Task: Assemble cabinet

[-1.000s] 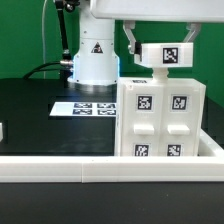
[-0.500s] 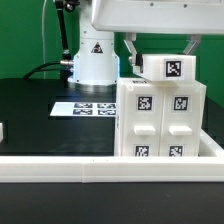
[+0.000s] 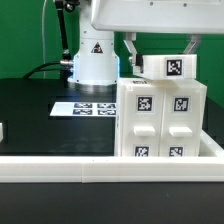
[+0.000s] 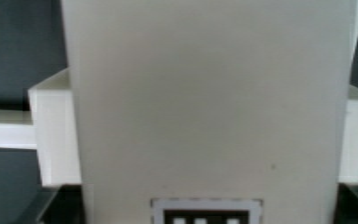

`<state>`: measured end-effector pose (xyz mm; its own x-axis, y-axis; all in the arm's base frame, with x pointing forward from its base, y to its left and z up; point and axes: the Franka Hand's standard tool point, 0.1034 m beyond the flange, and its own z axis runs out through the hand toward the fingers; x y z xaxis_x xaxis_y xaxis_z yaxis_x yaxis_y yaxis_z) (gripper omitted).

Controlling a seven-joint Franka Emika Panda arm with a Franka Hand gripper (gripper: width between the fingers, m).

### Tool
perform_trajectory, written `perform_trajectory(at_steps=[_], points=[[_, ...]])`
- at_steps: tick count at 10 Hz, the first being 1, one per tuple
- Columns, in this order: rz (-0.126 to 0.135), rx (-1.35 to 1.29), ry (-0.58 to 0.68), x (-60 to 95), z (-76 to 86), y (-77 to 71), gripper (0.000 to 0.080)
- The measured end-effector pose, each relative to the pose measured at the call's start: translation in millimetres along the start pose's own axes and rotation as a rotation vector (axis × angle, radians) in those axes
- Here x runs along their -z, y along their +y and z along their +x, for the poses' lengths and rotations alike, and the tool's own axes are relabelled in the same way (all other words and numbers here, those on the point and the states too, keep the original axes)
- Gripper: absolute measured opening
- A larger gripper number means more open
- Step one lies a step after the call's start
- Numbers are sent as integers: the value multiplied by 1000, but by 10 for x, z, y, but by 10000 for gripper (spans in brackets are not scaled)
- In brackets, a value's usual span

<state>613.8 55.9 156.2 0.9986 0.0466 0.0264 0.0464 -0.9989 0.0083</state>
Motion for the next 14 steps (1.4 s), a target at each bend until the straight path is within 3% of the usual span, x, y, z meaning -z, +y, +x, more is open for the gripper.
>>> perform_trajectory(at_steps=[4, 14], points=[[1, -72, 0, -1, -1, -5, 560], [35, -1122, 9, -19, 3, -116, 561]])
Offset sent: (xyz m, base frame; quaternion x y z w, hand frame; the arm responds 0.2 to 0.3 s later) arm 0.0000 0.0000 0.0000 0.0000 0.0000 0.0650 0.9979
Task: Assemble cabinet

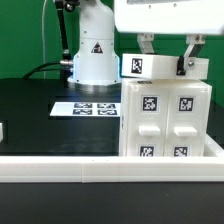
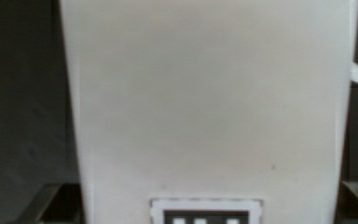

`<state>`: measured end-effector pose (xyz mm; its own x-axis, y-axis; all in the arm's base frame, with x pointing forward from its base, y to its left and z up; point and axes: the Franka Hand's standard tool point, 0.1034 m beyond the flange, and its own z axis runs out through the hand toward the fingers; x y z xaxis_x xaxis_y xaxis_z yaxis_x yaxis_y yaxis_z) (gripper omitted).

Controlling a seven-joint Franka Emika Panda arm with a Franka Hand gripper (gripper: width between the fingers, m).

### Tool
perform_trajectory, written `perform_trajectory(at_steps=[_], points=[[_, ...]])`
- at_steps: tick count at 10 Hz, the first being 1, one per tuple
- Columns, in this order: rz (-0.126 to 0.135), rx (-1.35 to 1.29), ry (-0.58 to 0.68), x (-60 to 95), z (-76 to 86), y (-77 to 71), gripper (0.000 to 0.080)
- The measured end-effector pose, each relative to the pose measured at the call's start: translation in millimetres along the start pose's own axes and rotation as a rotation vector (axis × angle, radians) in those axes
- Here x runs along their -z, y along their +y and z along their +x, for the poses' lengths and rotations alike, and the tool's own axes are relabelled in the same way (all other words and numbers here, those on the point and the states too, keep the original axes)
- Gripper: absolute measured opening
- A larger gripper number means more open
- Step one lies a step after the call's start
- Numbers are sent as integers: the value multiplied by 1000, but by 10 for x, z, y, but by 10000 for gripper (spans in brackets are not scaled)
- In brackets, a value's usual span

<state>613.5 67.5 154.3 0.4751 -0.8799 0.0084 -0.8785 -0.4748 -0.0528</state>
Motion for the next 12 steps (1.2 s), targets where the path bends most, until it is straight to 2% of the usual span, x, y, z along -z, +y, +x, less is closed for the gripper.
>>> perform_trajectory(at_steps=[3, 6, 7, 8, 11, 12], points=[[3, -213, -2, 2, -25, -19, 561], [-3, -308, -22, 0, -30, -27, 561], [2, -336, -30, 9, -49, -37, 645], [13, -272, -38, 62, -45, -34, 761], [45, -251, -50, 272, -73, -46, 797], [51, -232, -50, 293, -71, -58, 797]])
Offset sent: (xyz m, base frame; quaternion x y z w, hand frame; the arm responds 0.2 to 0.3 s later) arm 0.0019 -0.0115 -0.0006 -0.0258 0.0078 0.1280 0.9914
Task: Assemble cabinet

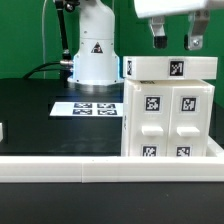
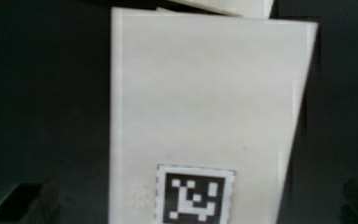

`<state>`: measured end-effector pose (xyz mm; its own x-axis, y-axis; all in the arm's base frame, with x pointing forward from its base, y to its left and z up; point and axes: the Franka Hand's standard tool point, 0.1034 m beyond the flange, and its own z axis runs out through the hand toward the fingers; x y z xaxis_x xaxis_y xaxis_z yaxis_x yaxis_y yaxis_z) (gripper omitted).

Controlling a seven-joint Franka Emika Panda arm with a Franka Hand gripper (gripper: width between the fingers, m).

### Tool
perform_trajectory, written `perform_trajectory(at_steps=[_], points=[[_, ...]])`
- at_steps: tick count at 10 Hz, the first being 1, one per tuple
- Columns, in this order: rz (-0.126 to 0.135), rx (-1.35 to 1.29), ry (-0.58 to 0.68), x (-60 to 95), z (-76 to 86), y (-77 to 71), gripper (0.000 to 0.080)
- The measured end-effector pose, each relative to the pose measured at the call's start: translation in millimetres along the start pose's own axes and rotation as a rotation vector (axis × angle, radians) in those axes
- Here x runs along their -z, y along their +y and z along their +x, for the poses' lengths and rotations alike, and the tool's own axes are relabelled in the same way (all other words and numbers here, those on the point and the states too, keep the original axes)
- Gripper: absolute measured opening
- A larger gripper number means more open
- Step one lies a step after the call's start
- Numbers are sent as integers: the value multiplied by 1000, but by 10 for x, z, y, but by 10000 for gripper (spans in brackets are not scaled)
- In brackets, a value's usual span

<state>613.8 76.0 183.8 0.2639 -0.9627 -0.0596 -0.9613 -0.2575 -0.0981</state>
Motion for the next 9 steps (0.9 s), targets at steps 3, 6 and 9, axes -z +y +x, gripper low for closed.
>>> perform_trajectory(at_steps=[3, 6, 9], points=[[-24, 116, -2, -65, -28, -15, 797], [-21, 500, -5, -72, -29, -56, 797], [-19, 788, -7, -65, -5, -82, 797]])
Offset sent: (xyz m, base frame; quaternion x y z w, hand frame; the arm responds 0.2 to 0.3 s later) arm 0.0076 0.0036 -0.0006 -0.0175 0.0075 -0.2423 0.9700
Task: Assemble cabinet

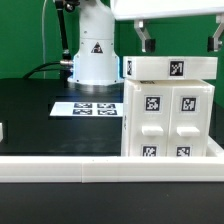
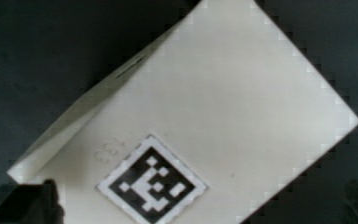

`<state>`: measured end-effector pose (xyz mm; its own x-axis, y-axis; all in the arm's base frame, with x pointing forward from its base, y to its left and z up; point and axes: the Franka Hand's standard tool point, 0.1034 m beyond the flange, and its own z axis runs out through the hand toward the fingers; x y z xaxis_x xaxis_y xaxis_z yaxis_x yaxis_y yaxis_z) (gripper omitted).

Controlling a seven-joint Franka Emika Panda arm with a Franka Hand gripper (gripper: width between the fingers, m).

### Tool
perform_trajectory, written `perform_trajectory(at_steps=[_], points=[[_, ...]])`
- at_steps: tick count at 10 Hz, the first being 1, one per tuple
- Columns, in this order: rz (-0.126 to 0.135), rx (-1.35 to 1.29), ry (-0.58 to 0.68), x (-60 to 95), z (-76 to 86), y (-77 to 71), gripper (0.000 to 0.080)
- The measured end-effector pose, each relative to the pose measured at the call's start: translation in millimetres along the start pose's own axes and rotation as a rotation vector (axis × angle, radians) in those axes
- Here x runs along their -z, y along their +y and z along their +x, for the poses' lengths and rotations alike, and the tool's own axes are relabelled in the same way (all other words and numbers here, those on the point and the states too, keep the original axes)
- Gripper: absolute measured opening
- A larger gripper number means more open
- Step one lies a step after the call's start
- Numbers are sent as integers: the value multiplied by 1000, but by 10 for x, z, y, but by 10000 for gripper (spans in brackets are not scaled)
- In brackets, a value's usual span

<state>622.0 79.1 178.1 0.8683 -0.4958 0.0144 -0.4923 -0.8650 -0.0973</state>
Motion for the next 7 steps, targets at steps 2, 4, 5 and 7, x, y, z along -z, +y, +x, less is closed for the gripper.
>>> perform_trajectory(at_steps=[2, 4, 5, 7], points=[[-1, 119, 0, -2, 2, 3, 797], [1, 286, 4, 3, 7, -5, 797], [1, 433, 7, 6, 10, 0, 797], [-2, 708, 4, 1, 8, 7, 797]])
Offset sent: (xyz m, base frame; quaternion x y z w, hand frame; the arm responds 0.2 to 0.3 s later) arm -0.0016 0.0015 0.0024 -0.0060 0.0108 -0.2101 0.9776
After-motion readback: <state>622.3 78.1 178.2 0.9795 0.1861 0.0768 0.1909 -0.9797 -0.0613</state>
